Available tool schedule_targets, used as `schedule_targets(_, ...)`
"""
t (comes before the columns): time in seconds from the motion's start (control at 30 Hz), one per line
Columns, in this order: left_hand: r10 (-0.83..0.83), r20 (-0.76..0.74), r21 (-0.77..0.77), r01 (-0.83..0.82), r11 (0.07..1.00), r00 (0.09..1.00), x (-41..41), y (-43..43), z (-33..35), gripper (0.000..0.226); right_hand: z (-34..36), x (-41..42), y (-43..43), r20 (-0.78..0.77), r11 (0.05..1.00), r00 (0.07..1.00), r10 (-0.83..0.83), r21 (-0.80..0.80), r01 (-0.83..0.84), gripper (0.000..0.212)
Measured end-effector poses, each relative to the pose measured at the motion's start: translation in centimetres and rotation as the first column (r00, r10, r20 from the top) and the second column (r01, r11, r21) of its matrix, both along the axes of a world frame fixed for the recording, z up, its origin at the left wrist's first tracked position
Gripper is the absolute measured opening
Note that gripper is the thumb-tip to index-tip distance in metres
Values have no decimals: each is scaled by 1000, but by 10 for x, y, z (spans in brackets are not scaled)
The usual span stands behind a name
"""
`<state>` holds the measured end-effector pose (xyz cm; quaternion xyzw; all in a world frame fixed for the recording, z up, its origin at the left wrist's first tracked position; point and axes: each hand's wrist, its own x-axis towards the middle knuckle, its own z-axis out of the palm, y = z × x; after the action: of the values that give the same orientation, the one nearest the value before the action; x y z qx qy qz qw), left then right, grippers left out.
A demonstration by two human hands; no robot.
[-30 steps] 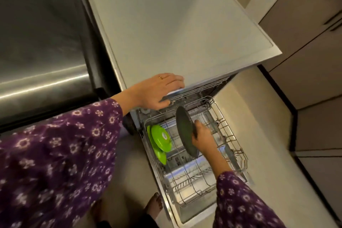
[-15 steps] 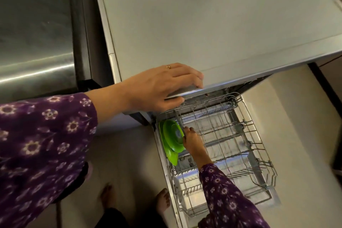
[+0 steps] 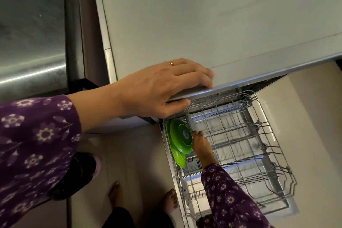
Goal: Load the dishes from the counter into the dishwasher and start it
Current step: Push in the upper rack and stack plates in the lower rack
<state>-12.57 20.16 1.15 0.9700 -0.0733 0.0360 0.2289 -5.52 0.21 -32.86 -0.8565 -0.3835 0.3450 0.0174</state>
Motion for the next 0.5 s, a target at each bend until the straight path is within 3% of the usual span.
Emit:
schedule_targets(0.4,5,2,-8,-5,1000,1000,0,0,-1,42,-14,-16,17,27,998,999,-18,55,17,27)
schedule_targets(0.5,9,-1,-12,-9,1000,1000,-1,0,0,42,-3,-25,17,75,996,993,94,1,-94,30)
